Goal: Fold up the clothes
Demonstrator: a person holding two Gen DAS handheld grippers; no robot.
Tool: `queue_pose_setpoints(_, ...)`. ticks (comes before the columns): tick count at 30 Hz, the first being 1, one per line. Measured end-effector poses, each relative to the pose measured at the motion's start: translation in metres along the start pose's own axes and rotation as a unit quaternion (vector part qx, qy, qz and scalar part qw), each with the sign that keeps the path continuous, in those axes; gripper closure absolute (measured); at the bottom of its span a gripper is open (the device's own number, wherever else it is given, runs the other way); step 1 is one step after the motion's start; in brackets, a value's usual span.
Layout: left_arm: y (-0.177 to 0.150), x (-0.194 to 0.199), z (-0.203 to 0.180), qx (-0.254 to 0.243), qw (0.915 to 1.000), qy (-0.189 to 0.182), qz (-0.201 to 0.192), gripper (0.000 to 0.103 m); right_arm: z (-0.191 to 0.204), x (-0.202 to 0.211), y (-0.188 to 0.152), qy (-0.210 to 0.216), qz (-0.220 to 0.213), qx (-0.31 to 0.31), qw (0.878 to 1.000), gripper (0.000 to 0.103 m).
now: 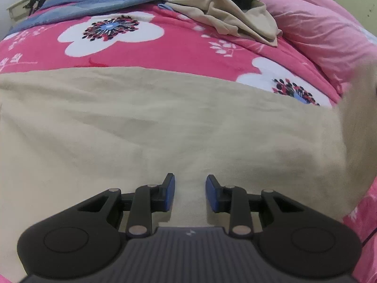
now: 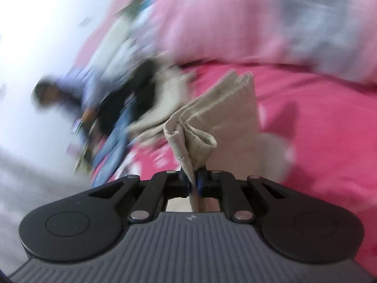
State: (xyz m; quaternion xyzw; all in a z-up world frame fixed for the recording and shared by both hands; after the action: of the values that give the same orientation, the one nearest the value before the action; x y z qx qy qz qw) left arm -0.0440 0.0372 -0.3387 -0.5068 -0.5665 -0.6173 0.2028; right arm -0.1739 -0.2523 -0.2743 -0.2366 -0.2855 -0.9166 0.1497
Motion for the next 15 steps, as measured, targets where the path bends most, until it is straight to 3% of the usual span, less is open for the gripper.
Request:
queue_pose_setpoints(3, 0.001, 0.001, 0.007, 0.021, 0.9997, -0.015, -0.001, 0.072, 0.044, -0.03, -0.02, 0.042, 0.053, 0.043, 0.997, 0.099)
queue_pose_setpoints(9, 0.002, 0.012, 0.049, 0.111, 0.9922, -0.055, -0.006, 0.076, 0.093, -0.08, -0.072, 0.116, 0.128, 0.048, 0.984, 0.099)
queue_pose_setpoints(15, -0.017, 0.05, 0.123, 0.208, 0.9769, -0.032, -0.038, 0.072, 0.143, -0.116, -0.108, 0.159, 0.175, 0.049, 0.97, 0.099)
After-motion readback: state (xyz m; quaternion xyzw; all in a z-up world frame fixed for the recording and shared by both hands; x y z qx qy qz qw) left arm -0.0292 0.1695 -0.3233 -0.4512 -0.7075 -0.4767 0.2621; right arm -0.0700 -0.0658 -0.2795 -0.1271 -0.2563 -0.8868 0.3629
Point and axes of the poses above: each gripper's, at about its wrist camera, not at the fingertips, and x roughly against the way its jaws point, z to its left, y to its top, the point moved 3 cm from there along -x, roughly the way its jaws point
